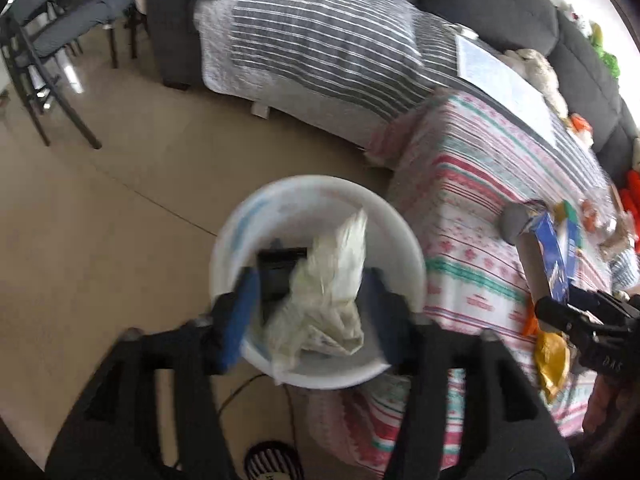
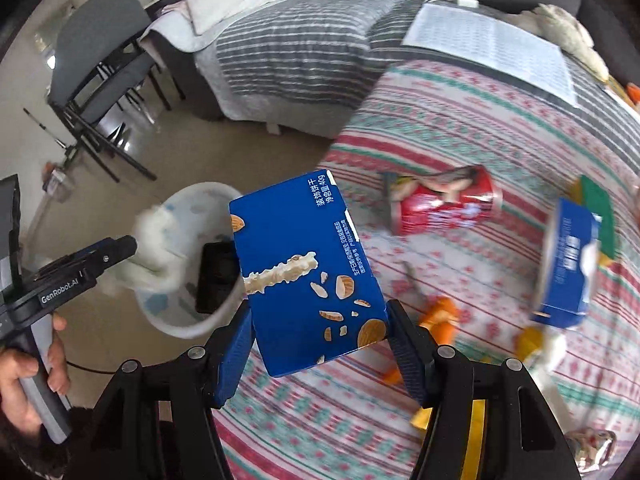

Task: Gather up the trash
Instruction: 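Drop the tissue into the bin with left tool while right tool grasps a blue box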

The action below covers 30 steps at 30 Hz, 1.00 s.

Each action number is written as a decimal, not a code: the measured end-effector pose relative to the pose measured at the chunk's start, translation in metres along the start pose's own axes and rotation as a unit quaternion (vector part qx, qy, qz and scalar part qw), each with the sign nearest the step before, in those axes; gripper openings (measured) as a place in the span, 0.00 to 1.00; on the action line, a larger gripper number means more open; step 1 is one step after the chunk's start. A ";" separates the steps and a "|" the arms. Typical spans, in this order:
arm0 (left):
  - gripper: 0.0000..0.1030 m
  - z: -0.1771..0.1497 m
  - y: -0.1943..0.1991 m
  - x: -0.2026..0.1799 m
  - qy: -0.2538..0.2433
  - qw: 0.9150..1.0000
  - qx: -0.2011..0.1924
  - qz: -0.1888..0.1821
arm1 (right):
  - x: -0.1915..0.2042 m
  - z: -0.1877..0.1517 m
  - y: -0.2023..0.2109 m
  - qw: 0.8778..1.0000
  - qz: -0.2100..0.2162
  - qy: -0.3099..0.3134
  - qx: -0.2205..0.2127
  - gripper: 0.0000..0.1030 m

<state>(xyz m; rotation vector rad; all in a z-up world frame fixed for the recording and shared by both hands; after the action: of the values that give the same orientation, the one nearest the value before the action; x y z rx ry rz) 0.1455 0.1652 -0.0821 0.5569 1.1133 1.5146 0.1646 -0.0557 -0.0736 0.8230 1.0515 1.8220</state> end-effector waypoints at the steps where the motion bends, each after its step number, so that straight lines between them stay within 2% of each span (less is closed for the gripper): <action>1: 0.73 0.001 0.001 0.004 0.003 1.000 -0.002 0.009 | 0.003 0.001 -0.002 1.000 0.004 0.000 0.001 0.64; 3: 0.79 0.002 0.002 0.012 0.009 1.000 0.000 0.022 | 0.010 0.006 -0.008 1.000 0.011 0.002 0.002 0.64; 7: 0.84 -0.001 0.004 0.033 0.017 0.998 0.012 0.057 | 0.028 0.012 -0.022 1.000 0.024 0.007 0.005 0.64; 11: 0.95 -0.008 0.005 0.049 0.014 0.995 0.020 0.097 | 0.048 0.017 -0.038 0.999 0.031 0.015 0.011 0.64; 14: 0.95 -0.012 0.006 0.059 0.012 0.993 0.020 0.112 | 0.060 0.021 -0.048 0.999 0.041 0.019 0.012 0.64; 20: 0.95 -0.014 0.005 0.074 0.019 0.993 0.031 0.116 | 0.078 0.027 -0.062 0.998 0.053 0.028 0.004 0.66; 22: 0.95 -0.014 0.004 0.075 0.020 0.992 0.035 0.116 | 0.081 0.030 -0.062 0.998 0.062 0.027 -0.003 0.74; 24: 0.95 -0.014 0.006 0.074 0.018 0.993 0.035 0.115 | 0.082 0.030 -0.060 0.998 0.064 0.025 -0.006 0.75; 30: 0.95 -0.018 0.010 0.063 0.007 0.994 0.035 0.102 | 0.066 0.017 -0.034 0.999 0.016 0.037 -0.004 0.76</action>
<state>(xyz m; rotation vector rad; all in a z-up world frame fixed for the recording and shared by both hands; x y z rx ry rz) 0.1088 0.2189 -0.0958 0.7267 1.1522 1.6611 0.1635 0.0190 -0.0888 0.7763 1.0831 1.8960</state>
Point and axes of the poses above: each gripper's, at about its wrist camera, not at the fingertips, and y roughly against the way its jaws point, x to its left, z to its top, the point moved 4 cm from there along -y, roughly the way its jaws point, and after that the axes turned 9 degrees about y, right-handed, at the moved point
